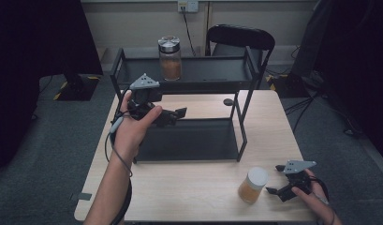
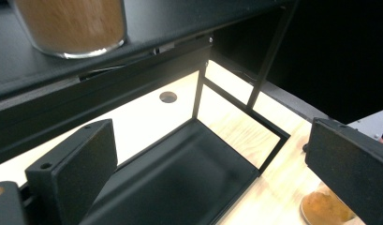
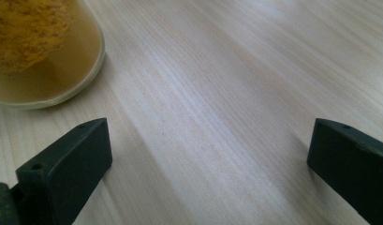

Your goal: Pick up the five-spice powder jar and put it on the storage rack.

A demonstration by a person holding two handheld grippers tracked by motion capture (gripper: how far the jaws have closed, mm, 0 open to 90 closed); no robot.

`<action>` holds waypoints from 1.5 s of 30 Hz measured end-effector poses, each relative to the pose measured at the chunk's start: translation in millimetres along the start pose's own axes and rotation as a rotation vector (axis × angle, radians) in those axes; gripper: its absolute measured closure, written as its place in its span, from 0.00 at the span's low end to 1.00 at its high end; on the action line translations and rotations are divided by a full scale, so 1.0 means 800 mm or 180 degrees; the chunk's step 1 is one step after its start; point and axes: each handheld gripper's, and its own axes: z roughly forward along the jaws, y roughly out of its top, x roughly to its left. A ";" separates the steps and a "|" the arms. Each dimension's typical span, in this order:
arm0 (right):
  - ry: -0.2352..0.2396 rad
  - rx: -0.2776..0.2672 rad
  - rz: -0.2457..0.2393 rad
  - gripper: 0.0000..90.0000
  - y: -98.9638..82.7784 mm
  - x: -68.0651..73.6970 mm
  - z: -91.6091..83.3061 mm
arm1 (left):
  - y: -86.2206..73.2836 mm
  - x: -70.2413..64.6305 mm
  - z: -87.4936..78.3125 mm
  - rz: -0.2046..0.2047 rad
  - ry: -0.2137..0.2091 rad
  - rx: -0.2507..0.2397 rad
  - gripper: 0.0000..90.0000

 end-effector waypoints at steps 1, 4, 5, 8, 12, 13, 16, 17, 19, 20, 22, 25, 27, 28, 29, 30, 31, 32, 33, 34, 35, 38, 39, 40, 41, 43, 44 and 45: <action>0.0000 0.0000 0.0000 0.00 0.000 0.000 0.000 | -0.002 0.001 0.001 0.0001 -0.0012 0.0003 0.02; 0.0000 0.0000 0.0000 0.00 0.000 0.000 0.000 | -0.010 0.003 0.005 -0.0015 -0.0042 0.0018 0.02; 0.0000 -0.0001 -0.0001 0.00 0.000 0.000 0.000 | -0.013 0.004 0.006 -0.0017 -0.0056 0.0017 0.02; 0.0000 0.0000 -0.0002 0.00 0.000 0.000 0.000 | -0.022 0.006 0.011 -0.0038 -0.0080 0.0018 0.02; 0.0000 0.0000 -0.0001 0.00 0.000 0.000 0.000 | -0.032 0.009 0.018 -0.0069 -0.0093 0.0038 0.02; -0.0001 0.0000 0.0000 0.00 0.000 0.000 0.000 | -0.034 0.009 0.019 -0.0067 -0.0088 0.0055 0.02; -0.0001 -0.0001 -0.0002 0.00 0.000 0.000 0.000 | -0.042 0.011 0.025 -0.0077 -0.0115 0.0068 0.02; 0.0001 0.0002 0.0001 0.00 0.000 0.000 0.000 | -0.044 0.010 0.027 -0.0076 -0.0113 0.0072 0.02; 0.0002 0.0002 0.0001 0.00 0.000 0.000 0.000 | -0.049 0.011 0.031 -0.0081 -0.0127 0.0083 0.02; 0.0001 0.0002 0.0001 0.00 0.000 0.000 0.000 | -0.053 0.012 0.033 -0.0082 -0.0135 0.0085 0.02; 0.0000 0.0003 0.0001 0.00 0.000 0.000 0.000 | -0.059 0.012 0.038 -0.0089 -0.0139 0.0103 0.02; 0.0000 0.0002 0.0000 0.00 0.000 0.000 0.000 | -0.069 0.015 0.046 -0.0130 -0.0162 0.0107 0.02; 0.0000 0.0002 -0.0001 0.00 0.000 0.000 0.000 | -0.075 0.014 0.052 -0.0125 -0.0148 0.0124 0.02; 0.0000 0.0003 0.0000 0.00 0.000 0.000 0.000 | -0.078 0.015 0.055 -0.0142 -0.0160 0.0120 0.02; 0.0001 0.0002 0.0000 0.00 0.000 0.000 0.000 | -0.081 0.016 0.057 -0.0145 -0.0180 0.0122 0.02; 0.0000 0.0003 0.0000 0.00 0.000 0.000 0.000 | -0.083 0.016 0.060 -0.0137 -0.0182 0.0138 0.02; 0.0000 0.0003 0.0000 0.00 0.000 0.000 0.000 | -0.085 0.015 0.062 -0.0132 -0.0177 0.0150 0.02; 0.0000 0.0003 0.0000 0.00 0.000 0.000 0.000 | -0.088 0.016 0.065 -0.0128 -0.0185 0.0146 0.02; 0.0000 0.0003 0.0000 0.00 0.000 0.000 0.000 | -0.090 0.016 0.066 -0.0136 -0.0202 0.0153 0.02; 0.0000 0.0002 0.0000 0.00 0.000 0.000 0.000 | -0.093 0.016 0.069 -0.0139 -0.0210 0.0157 0.02; 0.0000 0.0003 0.0000 0.00 0.000 0.000 0.000 | -0.095 0.016 0.071 -0.0139 -0.0208 0.0155 0.02; 0.0000 0.0002 0.0000 0.00 0.000 0.000 0.000 | -0.102 0.015 0.076 -0.0127 -0.0219 0.0175 0.02; 0.0000 0.0002 0.0001 0.00 0.000 0.000 0.000 | -0.103 0.015 0.078 -0.0127 -0.0225 0.0184 0.02; 0.0000 0.0002 0.0001 0.00 0.000 0.000 0.000 | -0.107 0.016 0.080 -0.0142 -0.0245 0.0180 0.02; -0.0001 0.0002 0.0001 0.00 0.000 0.000 0.000 | -0.110 0.016 0.082 -0.0146 -0.0250 0.0181 0.02; -0.0001 0.0002 0.0002 0.00 0.000 0.000 0.000 | -0.113 0.015 0.086 -0.0126 -0.0240 0.0201 0.02; -0.0001 0.0003 0.0002 0.00 0.000 0.000 0.000 | -0.116 0.015 0.088 -0.0130 -0.0247 0.0208 0.02; -0.0001 0.0002 0.0002 0.00 0.000 0.000 0.000 | -0.119 0.016 0.089 -0.0140 -0.0254 0.0205 0.02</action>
